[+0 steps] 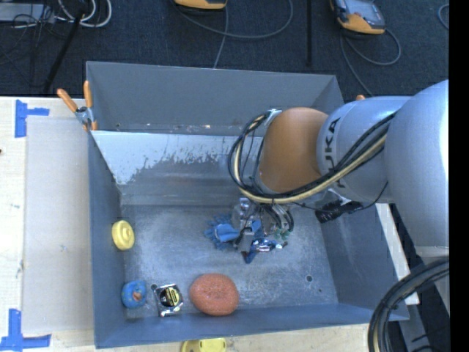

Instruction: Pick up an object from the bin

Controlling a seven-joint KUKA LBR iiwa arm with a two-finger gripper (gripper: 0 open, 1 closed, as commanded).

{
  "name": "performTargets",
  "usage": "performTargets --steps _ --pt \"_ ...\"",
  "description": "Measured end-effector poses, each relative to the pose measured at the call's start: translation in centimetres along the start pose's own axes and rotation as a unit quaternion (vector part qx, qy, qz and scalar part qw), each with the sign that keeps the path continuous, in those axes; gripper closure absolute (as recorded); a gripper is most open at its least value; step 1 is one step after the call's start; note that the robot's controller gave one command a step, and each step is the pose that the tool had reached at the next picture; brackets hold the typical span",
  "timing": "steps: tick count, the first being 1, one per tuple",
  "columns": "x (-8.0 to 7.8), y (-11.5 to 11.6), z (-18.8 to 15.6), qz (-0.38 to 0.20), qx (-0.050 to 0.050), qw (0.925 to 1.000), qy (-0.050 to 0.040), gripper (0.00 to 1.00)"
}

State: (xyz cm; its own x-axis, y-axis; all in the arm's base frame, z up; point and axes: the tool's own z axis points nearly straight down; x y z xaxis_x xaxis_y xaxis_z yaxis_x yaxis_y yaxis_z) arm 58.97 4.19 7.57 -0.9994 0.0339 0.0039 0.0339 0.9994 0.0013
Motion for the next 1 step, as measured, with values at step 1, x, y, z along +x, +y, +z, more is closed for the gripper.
performTargets --steps 1 --pt "-0.93 1.82 -15.99 -0.015 0.000 0.9999 -0.0057 1.00"
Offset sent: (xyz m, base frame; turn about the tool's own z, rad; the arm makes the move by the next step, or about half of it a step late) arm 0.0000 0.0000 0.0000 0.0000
